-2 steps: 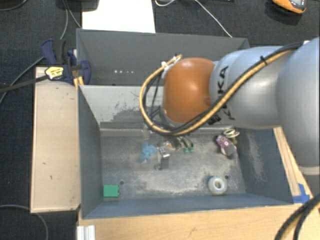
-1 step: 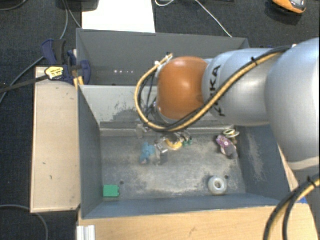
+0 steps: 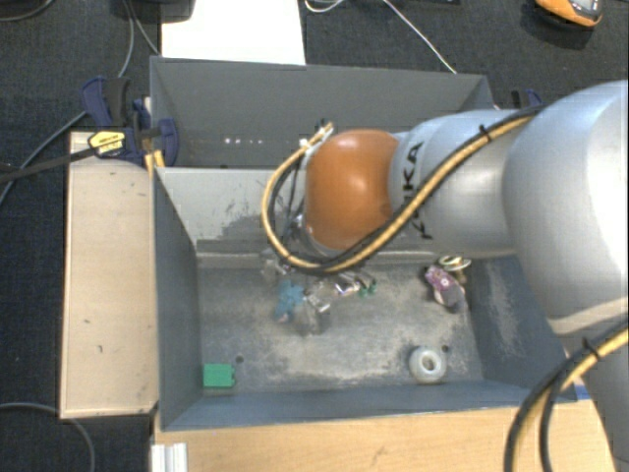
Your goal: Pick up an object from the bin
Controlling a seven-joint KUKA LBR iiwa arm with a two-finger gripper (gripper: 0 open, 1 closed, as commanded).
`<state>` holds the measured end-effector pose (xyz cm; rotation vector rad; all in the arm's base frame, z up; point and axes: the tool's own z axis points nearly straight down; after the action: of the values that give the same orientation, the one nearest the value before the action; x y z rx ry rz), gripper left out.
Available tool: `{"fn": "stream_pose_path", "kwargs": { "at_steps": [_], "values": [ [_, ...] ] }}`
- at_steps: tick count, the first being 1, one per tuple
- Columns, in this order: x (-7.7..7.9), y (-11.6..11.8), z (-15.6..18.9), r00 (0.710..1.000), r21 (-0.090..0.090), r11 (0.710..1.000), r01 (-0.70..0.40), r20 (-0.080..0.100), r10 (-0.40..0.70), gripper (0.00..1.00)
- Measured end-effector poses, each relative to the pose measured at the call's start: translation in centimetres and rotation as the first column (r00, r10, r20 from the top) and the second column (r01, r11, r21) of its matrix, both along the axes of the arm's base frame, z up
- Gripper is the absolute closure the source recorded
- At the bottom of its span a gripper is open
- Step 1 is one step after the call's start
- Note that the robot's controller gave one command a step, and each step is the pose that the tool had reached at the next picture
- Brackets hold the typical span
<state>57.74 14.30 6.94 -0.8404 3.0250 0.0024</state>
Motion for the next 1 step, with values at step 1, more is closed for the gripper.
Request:
{"fn": "stream_pose_path", "kwargs": {
  "at_steps": [1],
  "values": [
    [-0.16,0.65,0.14,0.987,0.002,0.987,-0.159,0.005,0.159,1.0]
  ]
}}
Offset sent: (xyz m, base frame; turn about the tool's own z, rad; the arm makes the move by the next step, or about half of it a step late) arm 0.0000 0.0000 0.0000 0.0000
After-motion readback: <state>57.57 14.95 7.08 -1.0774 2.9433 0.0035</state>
